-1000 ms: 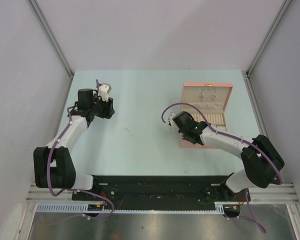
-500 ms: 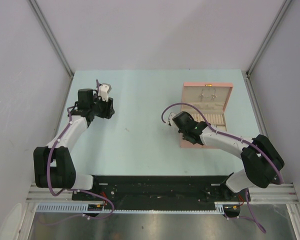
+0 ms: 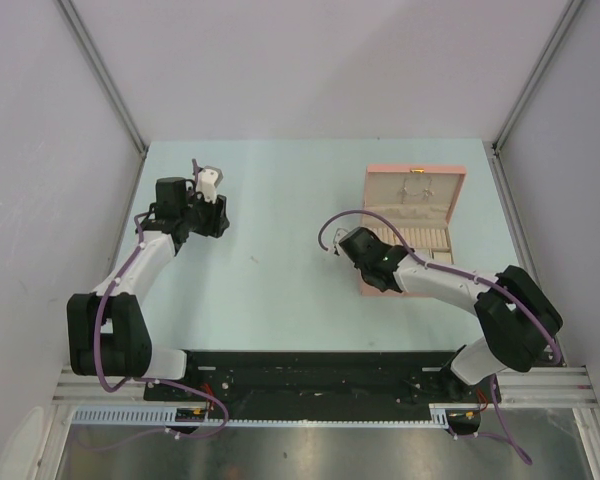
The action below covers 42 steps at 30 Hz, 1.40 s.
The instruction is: Organize the mixed jewelry
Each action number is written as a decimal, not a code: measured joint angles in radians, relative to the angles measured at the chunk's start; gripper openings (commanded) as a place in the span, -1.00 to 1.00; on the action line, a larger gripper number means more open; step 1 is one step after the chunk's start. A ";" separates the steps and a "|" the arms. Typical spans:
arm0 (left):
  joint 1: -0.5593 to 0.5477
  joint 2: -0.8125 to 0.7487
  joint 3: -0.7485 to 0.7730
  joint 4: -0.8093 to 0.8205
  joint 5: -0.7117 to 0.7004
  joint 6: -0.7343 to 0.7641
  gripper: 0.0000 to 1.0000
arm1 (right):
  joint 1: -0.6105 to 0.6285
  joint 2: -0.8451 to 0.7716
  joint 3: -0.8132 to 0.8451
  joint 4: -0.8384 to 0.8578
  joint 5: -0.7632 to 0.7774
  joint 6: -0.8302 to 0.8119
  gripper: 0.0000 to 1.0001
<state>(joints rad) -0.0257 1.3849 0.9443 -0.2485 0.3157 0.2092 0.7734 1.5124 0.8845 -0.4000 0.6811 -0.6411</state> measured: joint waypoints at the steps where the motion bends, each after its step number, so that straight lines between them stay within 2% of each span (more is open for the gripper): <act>1: 0.000 0.000 0.000 0.000 0.000 0.000 0.09 | 0.003 0.002 0.000 0.001 0.004 0.000 -1.00; 42: 0.000 0.001 0.000 0.000 -0.025 0.000 0.09 | 0.047 -0.029 -0.021 -0.015 0.013 0.026 -1.00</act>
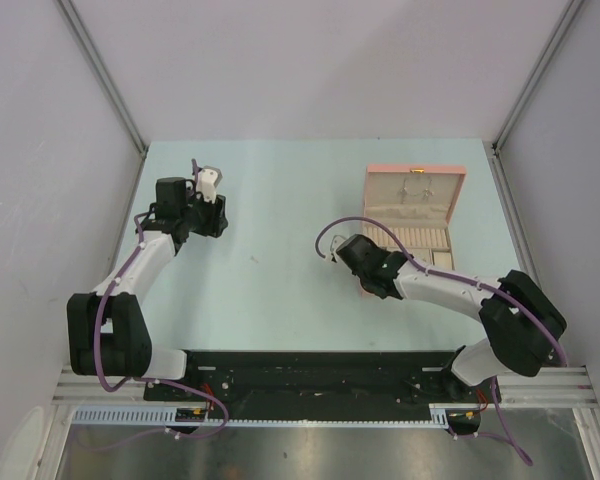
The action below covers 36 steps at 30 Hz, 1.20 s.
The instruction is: Organize the mixed jewelry
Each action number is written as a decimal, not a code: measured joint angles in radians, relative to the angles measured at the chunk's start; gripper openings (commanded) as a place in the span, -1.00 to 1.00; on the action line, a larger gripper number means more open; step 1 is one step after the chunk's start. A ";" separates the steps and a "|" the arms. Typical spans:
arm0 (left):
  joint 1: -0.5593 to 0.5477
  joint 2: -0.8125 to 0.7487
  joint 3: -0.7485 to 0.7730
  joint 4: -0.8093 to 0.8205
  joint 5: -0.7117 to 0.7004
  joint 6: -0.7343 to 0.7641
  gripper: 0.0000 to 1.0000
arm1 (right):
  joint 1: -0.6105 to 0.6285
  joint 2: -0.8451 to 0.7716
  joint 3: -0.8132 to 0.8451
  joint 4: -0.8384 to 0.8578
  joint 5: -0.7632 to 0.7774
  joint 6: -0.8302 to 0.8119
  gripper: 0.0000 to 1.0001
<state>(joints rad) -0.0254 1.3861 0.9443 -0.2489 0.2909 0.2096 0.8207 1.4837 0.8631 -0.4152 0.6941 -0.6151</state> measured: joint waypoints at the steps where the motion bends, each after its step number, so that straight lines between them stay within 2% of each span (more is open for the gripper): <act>1: 0.000 0.000 0.000 0.000 0.000 0.000 0.09 | 0.003 0.000 -0.004 -0.001 -0.008 0.003 -1.00; 12: 0.000 0.000 0.000 0.000 -0.003 0.000 0.09 | 0.010 -0.001 -0.010 0.002 -0.006 0.005 -1.00; 13: 0.000 0.000 0.000 0.000 -0.003 0.000 0.10 | 0.010 -0.001 -0.010 0.002 -0.006 0.005 -0.81; 16: 0.000 0.000 0.000 0.000 -0.005 0.000 0.09 | 0.010 -0.002 -0.011 0.002 -0.007 0.005 -0.61; 19: 0.000 0.000 0.000 0.000 -0.009 0.000 0.10 | 0.009 -0.014 -0.013 0.001 -0.007 0.005 -0.45; 21: 0.000 0.000 0.000 0.000 -0.010 0.000 0.09 | 0.010 -0.028 -0.014 -0.002 -0.014 0.005 -0.41; 36: 0.000 0.001 0.000 0.000 -0.004 0.005 0.10 | -0.020 -0.165 -0.016 -0.037 -0.175 0.009 -0.35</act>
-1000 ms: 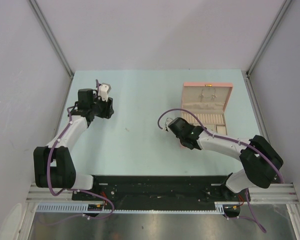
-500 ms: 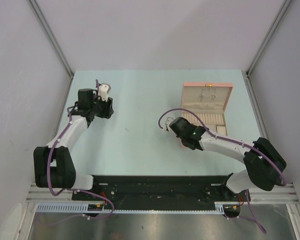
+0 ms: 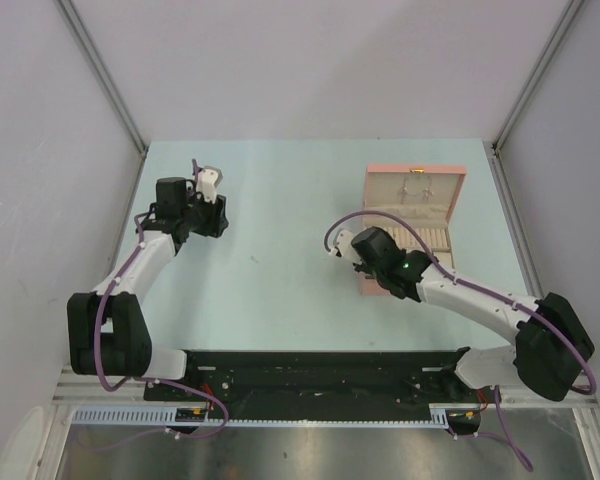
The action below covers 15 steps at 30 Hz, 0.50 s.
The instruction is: Organize the mixed jewelry
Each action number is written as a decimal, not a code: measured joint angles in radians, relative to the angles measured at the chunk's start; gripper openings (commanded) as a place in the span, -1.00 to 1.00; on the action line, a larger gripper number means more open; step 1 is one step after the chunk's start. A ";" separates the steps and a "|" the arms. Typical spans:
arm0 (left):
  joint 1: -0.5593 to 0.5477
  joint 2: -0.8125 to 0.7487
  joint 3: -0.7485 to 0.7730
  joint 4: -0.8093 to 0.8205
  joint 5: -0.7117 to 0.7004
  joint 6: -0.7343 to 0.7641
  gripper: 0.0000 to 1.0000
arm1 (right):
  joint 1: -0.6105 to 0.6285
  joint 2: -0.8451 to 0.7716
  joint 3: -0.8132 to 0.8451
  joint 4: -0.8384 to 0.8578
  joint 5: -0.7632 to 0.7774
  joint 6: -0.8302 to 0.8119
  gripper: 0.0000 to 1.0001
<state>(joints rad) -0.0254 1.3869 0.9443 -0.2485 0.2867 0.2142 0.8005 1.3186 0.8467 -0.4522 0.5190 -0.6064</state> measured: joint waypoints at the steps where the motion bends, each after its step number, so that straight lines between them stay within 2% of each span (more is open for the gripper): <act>1: 0.000 0.001 0.000 0.000 0.010 0.001 0.10 | -0.008 -0.006 0.005 -0.002 -0.014 0.000 -0.35; 10: 0.000 0.083 0.000 -0.007 0.100 0.023 0.10 | -0.050 -0.034 0.096 0.010 -0.238 0.007 -0.31; 15: -0.007 0.108 -0.002 -0.008 0.119 0.032 0.08 | -0.054 0.019 0.173 0.037 -0.373 0.031 -0.32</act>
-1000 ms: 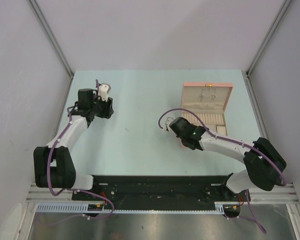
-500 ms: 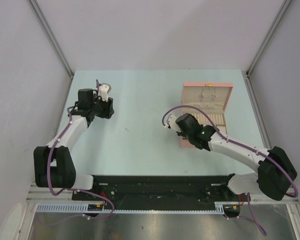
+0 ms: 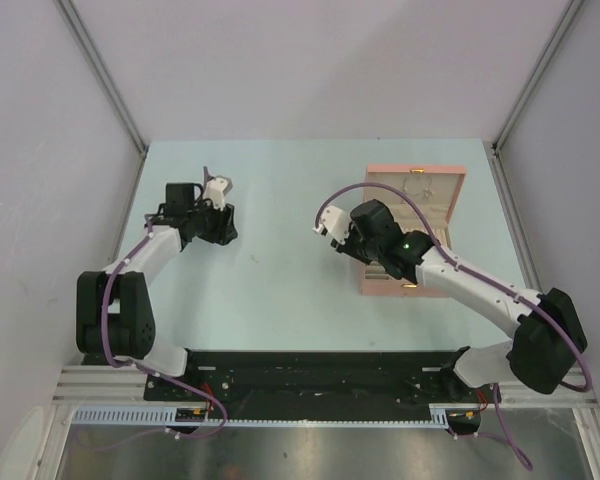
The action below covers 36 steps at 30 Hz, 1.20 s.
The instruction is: Organize the mixed jewelry
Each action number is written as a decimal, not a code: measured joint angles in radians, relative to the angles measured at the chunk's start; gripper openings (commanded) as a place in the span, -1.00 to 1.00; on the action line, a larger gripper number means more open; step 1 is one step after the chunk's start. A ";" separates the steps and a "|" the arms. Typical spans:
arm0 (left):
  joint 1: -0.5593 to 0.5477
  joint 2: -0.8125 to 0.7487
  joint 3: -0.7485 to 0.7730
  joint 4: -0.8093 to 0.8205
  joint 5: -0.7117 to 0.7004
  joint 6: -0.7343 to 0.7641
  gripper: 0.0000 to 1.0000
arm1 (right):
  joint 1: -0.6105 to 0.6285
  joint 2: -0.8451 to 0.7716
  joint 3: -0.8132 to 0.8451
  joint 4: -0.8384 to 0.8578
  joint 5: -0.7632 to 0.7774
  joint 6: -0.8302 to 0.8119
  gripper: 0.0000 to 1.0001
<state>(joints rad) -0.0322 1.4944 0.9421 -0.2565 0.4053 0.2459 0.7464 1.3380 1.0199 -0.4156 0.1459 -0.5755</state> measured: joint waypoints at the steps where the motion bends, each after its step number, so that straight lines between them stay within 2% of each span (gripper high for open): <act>1: -0.005 0.005 -0.002 0.000 0.000 0.002 0.08 | -0.002 0.019 0.014 0.011 -0.025 0.006 -0.31; 11: -0.074 0.137 -0.003 -0.027 -0.040 0.036 0.05 | -0.008 0.166 0.101 0.050 -0.154 0.055 -0.35; 19: -0.149 0.176 -0.002 -0.037 -0.126 0.051 0.05 | -0.016 0.171 0.103 0.046 -0.164 0.075 -0.36; 36: -0.179 0.214 0.011 -0.026 -0.195 0.053 0.05 | -0.037 0.171 0.103 0.016 -0.164 0.079 -0.41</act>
<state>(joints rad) -0.2115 1.7081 0.9527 -0.2825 0.2100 0.2985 0.7090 1.5093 1.1229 -0.3992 -0.0177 -0.4965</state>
